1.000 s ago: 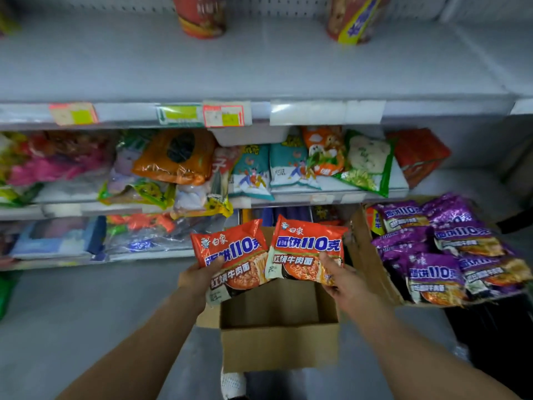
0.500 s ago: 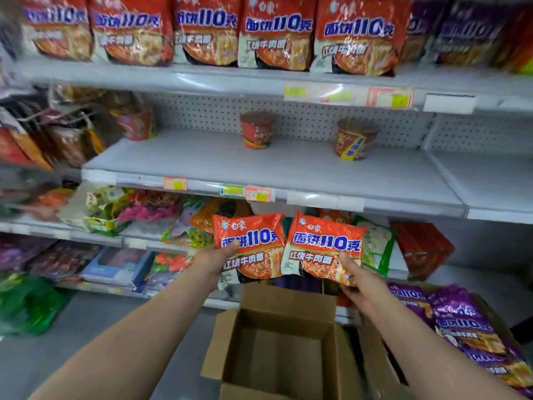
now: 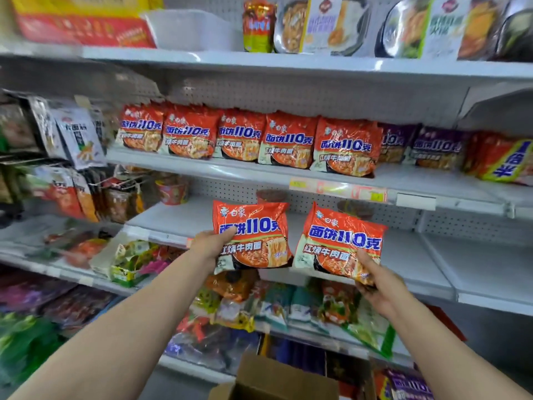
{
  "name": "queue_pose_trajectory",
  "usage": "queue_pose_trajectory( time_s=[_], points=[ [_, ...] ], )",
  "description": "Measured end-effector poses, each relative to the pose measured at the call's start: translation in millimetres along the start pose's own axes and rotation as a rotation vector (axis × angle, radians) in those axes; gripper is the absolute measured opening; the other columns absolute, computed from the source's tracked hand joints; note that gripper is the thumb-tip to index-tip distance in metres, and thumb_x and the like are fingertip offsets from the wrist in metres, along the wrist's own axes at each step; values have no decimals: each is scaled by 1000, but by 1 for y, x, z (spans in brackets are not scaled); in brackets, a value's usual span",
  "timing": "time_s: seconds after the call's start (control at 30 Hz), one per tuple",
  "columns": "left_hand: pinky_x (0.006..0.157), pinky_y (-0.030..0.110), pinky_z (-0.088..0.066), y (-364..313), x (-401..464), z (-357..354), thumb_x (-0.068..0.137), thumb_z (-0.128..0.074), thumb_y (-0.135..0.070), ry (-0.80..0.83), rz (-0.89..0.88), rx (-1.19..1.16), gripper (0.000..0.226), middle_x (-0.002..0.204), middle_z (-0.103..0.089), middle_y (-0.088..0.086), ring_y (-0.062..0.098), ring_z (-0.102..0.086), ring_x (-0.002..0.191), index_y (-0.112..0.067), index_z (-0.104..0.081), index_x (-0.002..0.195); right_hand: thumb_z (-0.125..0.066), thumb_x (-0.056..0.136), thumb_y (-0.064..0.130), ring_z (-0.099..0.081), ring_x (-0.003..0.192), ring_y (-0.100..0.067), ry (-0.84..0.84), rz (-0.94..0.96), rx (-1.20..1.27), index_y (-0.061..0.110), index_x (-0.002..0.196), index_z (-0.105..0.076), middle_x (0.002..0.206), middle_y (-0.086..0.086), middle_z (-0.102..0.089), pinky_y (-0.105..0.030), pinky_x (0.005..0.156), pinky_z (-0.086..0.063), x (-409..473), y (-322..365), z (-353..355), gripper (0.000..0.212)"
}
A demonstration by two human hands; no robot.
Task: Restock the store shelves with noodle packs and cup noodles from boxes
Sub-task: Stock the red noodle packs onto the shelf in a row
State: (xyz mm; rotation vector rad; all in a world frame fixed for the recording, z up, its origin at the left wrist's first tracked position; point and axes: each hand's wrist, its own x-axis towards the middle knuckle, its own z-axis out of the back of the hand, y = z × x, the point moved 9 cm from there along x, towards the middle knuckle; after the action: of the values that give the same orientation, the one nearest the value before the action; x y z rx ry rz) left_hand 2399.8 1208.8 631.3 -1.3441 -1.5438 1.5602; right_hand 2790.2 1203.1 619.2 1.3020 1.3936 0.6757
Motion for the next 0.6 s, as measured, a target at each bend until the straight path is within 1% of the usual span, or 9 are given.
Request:
queue_pose_trajectory(
  time_s=[0.1, 0.13, 0.17, 0.27, 0.3, 0.4, 0.5, 0.6],
  points=[
    [60, 40, -59, -24, -6, -4, 86, -79, -15, -18, -31, -19, 26, 84, -75, 17, 28, -74, 65, -1, -62, 99, -83, 77, 30, -64, 85, -20, -5, 42, 4, 12, 96, -65, 92, -7, -72, -34, 72, -50, -5, 24, 0, 32],
    [56, 38, -58, -31, -8, -6, 86, -79, -14, -16, -40, -29, 26, 80, -75, 16, 28, -74, 61, -1, -61, 100, -83, 76, 30, -64, 86, -20, -1, 57, 12, 11, 95, -65, 92, -7, -72, -34, 73, -50, -7, 32, -1, 33],
    [56, 38, -58, -40, -11, -9, 85, -79, -15, -4, -47, -37, 28, 79, -75, 16, 28, -74, 61, -1, -61, 102, -83, 76, 30, -64, 87, -20, 5, 69, 14, 11, 96, -65, 93, -8, -72, -33, 74, -51, -8, 41, -3, 33],
    [63, 43, -60, -64, -11, -14, 83, -81, -18, 14, -95, -53, 42, 92, -76, 19, 32, -76, 74, 0, -61, 114, -81, 79, 32, -64, 91, -20, 44, 100, 21, 13, 98, -65, 98, -8, -72, -32, 78, -51, -10, 63, -9, 31],
    [65, 43, -60, -73, -11, -15, 83, -81, -19, 18, -114, -46, 41, 95, -76, 19, 33, -76, 76, 1, -61, 114, -80, 80, 32, -64, 92, -20, 54, 110, 24, 13, 100, -65, 100, -8, -72, -32, 78, -50, -10, 70, -12, 31],
    [67, 41, -59, -96, -6, -18, 86, -79, -17, 26, -153, -38, 30, 91, -75, 17, 30, -75, 74, 0, -62, 104, -79, 81, 33, -65, 95, -21, 74, 150, 35, 14, 104, -66, 103, -7, -73, -33, 80, -51, -11, 87, -21, 33],
    [79, 46, -60, -117, 6, -19, 87, -78, -16, 53, -176, -47, 31, 98, -75, 19, 33, -74, 84, 2, -63, 108, -79, 78, 33, -65, 95, -21, 81, 184, 32, 14, 103, -66, 103, -7, -74, -33, 82, -50, -10, 97, -33, 34],
    [89, 54, -57, -138, 30, -17, 86, -79, -18, 63, -182, -73, 36, 103, -75, 21, 35, -74, 91, 2, -64, 111, -79, 73, 34, -65, 92, -21, 79, 216, 44, 15, 102, -66, 102, -7, -74, -33, 79, -50, -5, 108, -49, 37]
  ],
)
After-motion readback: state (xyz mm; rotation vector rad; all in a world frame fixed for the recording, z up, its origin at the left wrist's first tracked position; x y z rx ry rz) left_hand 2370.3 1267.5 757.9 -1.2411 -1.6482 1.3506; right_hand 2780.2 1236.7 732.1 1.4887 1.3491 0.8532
